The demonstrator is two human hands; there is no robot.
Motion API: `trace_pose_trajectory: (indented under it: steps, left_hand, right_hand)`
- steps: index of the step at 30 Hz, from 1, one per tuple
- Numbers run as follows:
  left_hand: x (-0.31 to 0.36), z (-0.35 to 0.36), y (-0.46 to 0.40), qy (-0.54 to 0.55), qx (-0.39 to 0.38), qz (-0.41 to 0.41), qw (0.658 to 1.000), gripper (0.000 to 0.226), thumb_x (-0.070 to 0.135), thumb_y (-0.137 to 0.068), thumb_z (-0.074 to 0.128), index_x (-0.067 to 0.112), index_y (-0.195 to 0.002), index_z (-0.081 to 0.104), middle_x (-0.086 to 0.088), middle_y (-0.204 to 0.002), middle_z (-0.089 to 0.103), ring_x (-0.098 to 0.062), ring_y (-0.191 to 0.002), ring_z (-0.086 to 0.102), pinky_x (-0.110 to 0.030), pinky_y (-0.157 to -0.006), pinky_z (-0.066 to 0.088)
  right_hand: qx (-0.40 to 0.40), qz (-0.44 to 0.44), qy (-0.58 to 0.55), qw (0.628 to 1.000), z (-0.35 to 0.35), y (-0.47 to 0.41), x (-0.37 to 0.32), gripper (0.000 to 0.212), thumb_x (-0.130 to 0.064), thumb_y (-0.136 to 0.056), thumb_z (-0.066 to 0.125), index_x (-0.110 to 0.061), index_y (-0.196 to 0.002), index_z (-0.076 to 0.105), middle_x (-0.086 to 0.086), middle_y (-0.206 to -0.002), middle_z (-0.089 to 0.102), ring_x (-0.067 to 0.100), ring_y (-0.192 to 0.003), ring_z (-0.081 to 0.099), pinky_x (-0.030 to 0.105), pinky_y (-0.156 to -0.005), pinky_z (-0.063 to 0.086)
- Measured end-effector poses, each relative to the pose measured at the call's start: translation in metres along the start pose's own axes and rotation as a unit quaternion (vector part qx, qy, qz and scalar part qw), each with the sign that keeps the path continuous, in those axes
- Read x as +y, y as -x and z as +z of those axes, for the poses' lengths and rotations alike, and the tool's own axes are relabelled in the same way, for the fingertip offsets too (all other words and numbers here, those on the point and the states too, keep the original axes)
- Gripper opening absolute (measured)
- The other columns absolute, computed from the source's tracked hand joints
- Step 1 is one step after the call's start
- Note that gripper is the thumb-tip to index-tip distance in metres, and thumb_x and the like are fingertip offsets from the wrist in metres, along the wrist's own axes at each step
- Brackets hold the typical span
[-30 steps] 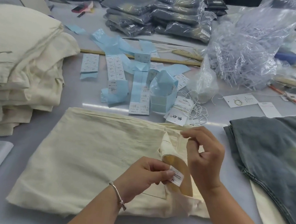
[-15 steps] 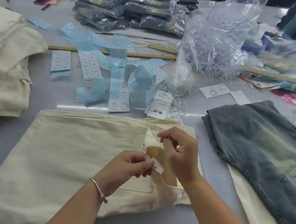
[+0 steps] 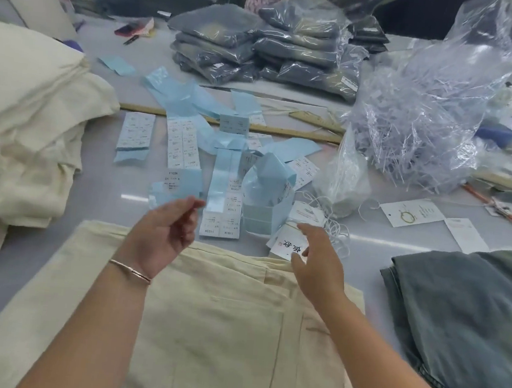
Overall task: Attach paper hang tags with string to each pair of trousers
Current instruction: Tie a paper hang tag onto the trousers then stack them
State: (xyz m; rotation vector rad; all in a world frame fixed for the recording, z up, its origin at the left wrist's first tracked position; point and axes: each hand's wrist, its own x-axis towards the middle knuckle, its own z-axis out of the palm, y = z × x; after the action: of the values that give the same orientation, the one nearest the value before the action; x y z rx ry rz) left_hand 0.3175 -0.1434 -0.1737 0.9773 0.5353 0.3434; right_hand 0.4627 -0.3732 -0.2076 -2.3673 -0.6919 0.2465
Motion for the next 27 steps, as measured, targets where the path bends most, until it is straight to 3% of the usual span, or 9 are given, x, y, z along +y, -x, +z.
trace_pose_trajectory:
  steps: [3,5,7,10,13,18,20,23,27]
  left_hand:
    - [-0.017,0.029,-0.039,-0.095,0.028,-0.042,0.994,0.018,0.029,-0.084,0.068,0.016,-0.077,0.078,0.004,-0.063,0.058,-0.005,-0.053,0.046,-0.015,-0.049,0.038]
    - [-0.017,0.038,-0.064,-0.128,0.048,-0.045,0.990,0.021,0.029,-0.089,0.067,0.017,-0.077,0.079,0.005,-0.064,0.060,-0.004,-0.053,0.047,-0.015,-0.050,0.036]
    - [-0.014,0.046,-0.087,-0.167,0.073,-0.034,0.983,0.022,0.029,-0.089,0.067,0.016,-0.075,0.076,0.004,-0.064,0.060,-0.004,-0.053,0.047,-0.014,-0.048,0.036]
    - [-0.010,0.058,-0.114,-0.323,0.134,-0.050,0.936,0.027,0.038,-0.083,0.073,0.016,-0.076,0.059,0.001,-0.071,0.058,-0.009,-0.055,0.053,-0.018,-0.047,0.042]
    - [-0.007,0.065,-0.125,-0.441,0.093,-0.127,0.883,0.040,0.048,-0.074,0.077,0.014,-0.081,0.056,-0.004,-0.081,0.065,-0.016,-0.062,0.067,-0.025,-0.052,0.053]
    - [-0.002,0.063,-0.125,-0.497,0.059,-0.091,0.861,0.028,0.026,-0.080,0.074,0.003,-0.069,0.062,-0.010,-0.073,0.070,-0.016,-0.058,0.072,-0.028,-0.047,0.056]
    - [0.000,0.060,-0.120,-0.464,0.082,-0.060,0.880,0.022,0.011,-0.087,0.064,0.000,-0.068,0.062,-0.013,-0.074,0.071,-0.017,-0.057,0.071,-0.032,-0.053,0.060]
    - [0.006,0.052,-0.107,-0.287,0.065,-0.073,0.953,0.014,0.009,-0.093,0.061,0.000,-0.089,0.072,-0.015,-0.086,0.075,-0.022,-0.071,0.073,-0.029,-0.057,0.058]
    - [0.017,0.046,-0.090,-0.098,-0.003,-0.085,0.992,0.026,0.017,-0.097,0.053,-0.001,-0.109,0.067,-0.020,-0.102,0.073,-0.029,-0.086,0.072,-0.031,-0.064,0.058]
  right_hand:
    - [-0.011,-0.092,0.062,0.994,0.003,-0.041,-0.021,0.070,-0.008,-0.088,0.056,-0.032,-0.148,0.028,-0.012,-0.155,0.022,0.017,-0.118,0.050,0.035,-0.080,0.051]
    - [-0.040,-0.116,0.112,0.986,0.008,-0.066,-0.031,0.069,-0.010,-0.089,0.054,-0.032,-0.148,0.026,-0.011,-0.155,0.021,0.017,-0.120,0.048,0.034,-0.079,0.050]
    - [-0.067,-0.122,0.159,0.977,0.015,-0.082,-0.035,0.044,-0.013,-0.091,0.052,-0.023,-0.134,0.047,-0.004,-0.138,0.044,0.023,-0.112,0.054,0.035,-0.077,0.049]
    - [0.031,-0.186,0.172,0.967,0.023,-0.085,-0.040,0.006,-0.001,-0.079,0.062,-0.008,-0.080,0.062,0.007,-0.082,0.060,0.031,-0.072,0.060,0.032,-0.054,0.043]
    - [0.147,-0.291,0.174,0.929,0.035,-0.080,-0.033,0.031,0.013,-0.047,0.071,-0.011,-0.053,0.052,0.005,-0.054,0.048,0.026,-0.047,0.047,0.028,-0.040,0.031]
    - [0.214,-0.343,0.214,0.889,0.048,-0.076,-0.025,0.031,0.008,-0.058,0.071,-0.016,-0.054,0.052,0.002,-0.057,0.047,0.025,-0.057,0.049,0.033,-0.049,0.037]
    - [0.222,-0.353,0.226,0.880,0.047,-0.070,-0.030,0.027,0.002,-0.065,0.069,-0.018,-0.056,0.053,-0.001,-0.059,0.049,0.026,-0.064,0.054,0.033,-0.064,0.037]
    - [0.211,-0.360,0.220,0.882,0.039,-0.061,-0.043,0.022,-0.016,-0.077,0.066,-0.020,-0.058,0.056,-0.005,-0.065,0.059,0.025,-0.080,0.061,0.038,-0.083,0.033]
    - [0.199,-0.306,0.186,0.912,0.013,-0.062,-0.068,0.037,-0.045,-0.088,0.060,-0.020,-0.062,0.065,-0.007,-0.064,0.066,0.021,-0.081,0.062,0.041,-0.089,0.035]
